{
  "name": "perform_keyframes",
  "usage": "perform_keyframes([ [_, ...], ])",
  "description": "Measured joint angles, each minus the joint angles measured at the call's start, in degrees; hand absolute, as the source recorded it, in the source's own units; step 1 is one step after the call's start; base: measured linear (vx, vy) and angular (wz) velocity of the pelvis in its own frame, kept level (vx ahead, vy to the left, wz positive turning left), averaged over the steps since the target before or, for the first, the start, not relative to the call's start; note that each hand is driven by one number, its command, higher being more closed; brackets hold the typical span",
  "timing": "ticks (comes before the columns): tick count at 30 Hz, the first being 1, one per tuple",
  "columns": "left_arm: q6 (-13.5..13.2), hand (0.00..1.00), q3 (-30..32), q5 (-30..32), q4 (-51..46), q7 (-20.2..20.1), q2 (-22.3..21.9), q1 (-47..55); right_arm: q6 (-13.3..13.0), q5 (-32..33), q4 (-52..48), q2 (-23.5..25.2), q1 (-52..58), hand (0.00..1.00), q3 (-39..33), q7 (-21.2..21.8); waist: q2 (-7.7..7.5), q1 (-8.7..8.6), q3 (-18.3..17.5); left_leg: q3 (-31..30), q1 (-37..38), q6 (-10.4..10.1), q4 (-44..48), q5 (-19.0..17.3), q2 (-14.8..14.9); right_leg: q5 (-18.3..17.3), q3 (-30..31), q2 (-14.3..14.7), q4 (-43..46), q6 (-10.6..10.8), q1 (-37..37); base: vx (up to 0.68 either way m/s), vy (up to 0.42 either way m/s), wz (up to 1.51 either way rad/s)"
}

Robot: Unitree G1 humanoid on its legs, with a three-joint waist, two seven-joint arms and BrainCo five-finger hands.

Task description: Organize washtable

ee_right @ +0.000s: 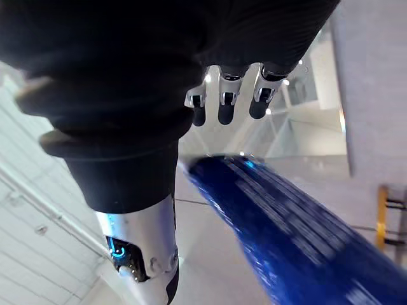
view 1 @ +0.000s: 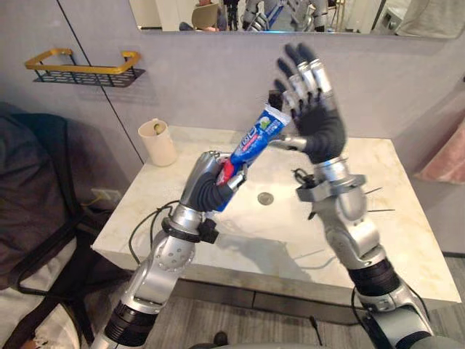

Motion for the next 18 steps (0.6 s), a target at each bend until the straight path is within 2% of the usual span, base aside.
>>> perform_keyframes([
  [10, 2.92, 1.00, -1.93, 0.75, 0.74, 2.53, -0.65, -1.51, 0.99, 6.88, 6.35, 4.60, 0.17, 0.00, 4.57, 0.68, -0.01, 0.27, -0.01, -0.93, -1.00, -0.03, -0.34, 1.42, -0.09, 0.12, -0.77, 0.04, 0.87, -0.07, -1.05, -0.06, -0.008, 0.05],
  [11, 3.20, 1.00, -2.19, 1.30, 0.76, 2.59, -0.65, -1.51, 1.00, 8.51, 7.03, 5.00, 0.30, 1.00, 4.88, 0.76, -0.01, 0.27, -0.01, -0.91, -1.24, -0.06, -0.35, 1.58, -0.07, 0.13, -0.73, 0.05, 0.91, -0.09, -1.41, -0.07, -0.007, -0.02],
  [18, 4.18, 1.00, -4.19, 1.97, 4.17, 2.26, -0.24, -3.22, 2.32, 18.61, 10.48, 5.31, 1.39, 1.00, 7.05, 3.65, -0.16, 0.19, -0.10, -0.86, -1.82, -0.05, -0.35, 2.23, -0.06, 1.18, -0.71, 0.11, 0.02, -0.04, -1.60, -0.04, -0.006, 0.00],
])
